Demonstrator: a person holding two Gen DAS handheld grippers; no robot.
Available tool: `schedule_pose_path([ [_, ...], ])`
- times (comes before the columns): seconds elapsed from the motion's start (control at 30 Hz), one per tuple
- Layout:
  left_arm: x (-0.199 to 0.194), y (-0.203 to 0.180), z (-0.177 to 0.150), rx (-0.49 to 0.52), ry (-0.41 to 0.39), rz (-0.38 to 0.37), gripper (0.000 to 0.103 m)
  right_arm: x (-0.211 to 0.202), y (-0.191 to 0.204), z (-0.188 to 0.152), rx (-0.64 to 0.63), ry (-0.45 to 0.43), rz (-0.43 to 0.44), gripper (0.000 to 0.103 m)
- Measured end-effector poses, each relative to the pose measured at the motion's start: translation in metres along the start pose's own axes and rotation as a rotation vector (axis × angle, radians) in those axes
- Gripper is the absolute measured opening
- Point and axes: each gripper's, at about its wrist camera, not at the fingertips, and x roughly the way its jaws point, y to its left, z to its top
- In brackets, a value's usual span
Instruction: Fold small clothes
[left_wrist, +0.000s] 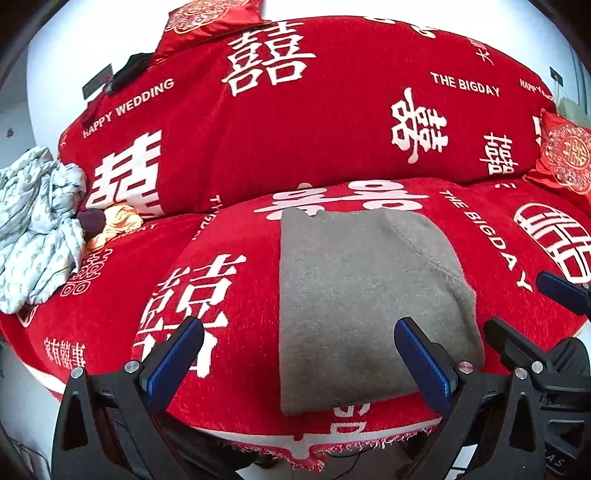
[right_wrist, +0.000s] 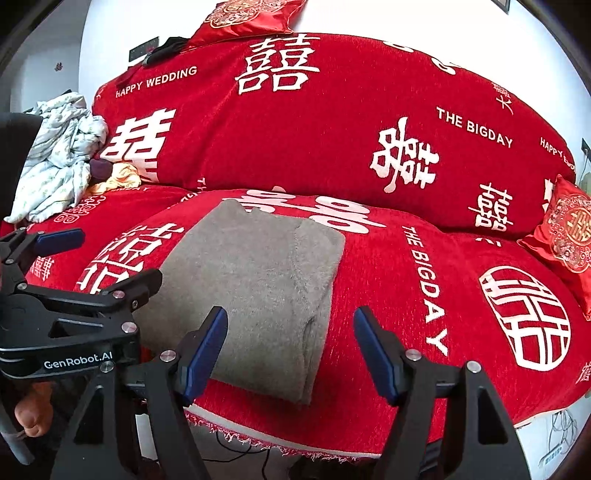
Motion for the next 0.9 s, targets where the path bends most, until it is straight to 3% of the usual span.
schedule_pose_path([
  [0.9, -0.018, 0.015, -0.004, -0.030, -0.049, -0.018, 0.103, -0.024, 0.016, 0.001, -0.036, -0.046, -0.014, 0.074],
])
